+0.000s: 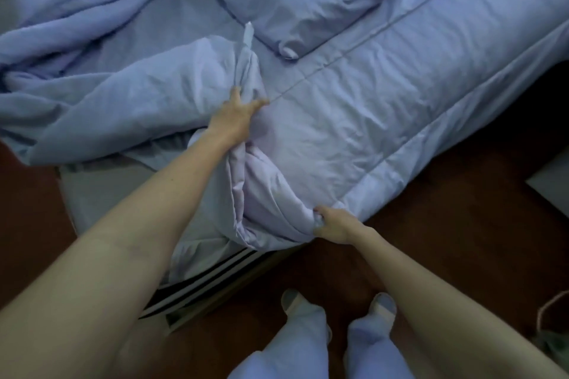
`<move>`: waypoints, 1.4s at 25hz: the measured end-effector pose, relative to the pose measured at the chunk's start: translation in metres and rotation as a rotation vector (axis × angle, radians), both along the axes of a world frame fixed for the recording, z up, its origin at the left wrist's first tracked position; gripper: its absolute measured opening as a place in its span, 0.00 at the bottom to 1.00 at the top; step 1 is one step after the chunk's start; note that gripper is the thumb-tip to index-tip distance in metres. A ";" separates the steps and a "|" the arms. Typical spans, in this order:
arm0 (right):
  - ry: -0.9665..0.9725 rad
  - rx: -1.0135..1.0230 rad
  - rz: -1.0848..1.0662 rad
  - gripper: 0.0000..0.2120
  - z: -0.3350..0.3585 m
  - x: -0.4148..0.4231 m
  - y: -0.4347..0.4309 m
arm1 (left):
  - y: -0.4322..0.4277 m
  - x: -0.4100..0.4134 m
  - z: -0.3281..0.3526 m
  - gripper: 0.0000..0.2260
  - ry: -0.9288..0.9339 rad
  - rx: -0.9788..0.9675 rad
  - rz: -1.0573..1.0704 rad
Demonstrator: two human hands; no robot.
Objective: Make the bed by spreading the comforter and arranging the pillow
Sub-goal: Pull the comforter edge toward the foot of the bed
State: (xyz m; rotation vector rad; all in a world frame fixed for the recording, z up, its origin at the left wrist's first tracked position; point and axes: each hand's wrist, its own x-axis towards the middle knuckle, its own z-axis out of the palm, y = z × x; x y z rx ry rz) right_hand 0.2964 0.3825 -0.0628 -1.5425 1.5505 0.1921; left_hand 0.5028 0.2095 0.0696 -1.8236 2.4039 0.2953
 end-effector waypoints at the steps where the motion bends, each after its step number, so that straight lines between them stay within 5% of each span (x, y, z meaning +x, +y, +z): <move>1: -0.013 0.006 -0.005 0.28 0.003 0.004 -0.001 | 0.000 0.002 0.002 0.27 -0.039 0.008 -0.011; 8: -0.155 -0.117 -0.063 0.41 0.020 0.053 -0.011 | 0.053 0.086 0.027 0.24 -0.004 -0.286 0.232; 13: -0.181 -0.308 -0.029 0.23 0.036 0.084 -0.003 | 0.149 0.154 0.039 0.21 0.050 -0.464 0.632; 20: -0.100 -0.295 0.324 0.23 0.046 0.090 0.024 | 0.321 0.186 0.045 0.26 0.021 -0.585 1.135; 27: -0.095 -0.183 0.568 0.29 0.040 0.126 0.077 | 0.461 0.176 -0.009 0.27 0.105 -0.484 1.646; 32: 0.023 -0.021 0.788 0.32 0.034 0.120 0.110 | 0.512 0.175 -0.059 0.29 0.150 -0.104 1.782; 35: 0.067 -0.023 0.832 0.29 0.034 0.118 0.114 | 0.522 0.182 -0.068 0.21 0.143 -0.057 1.720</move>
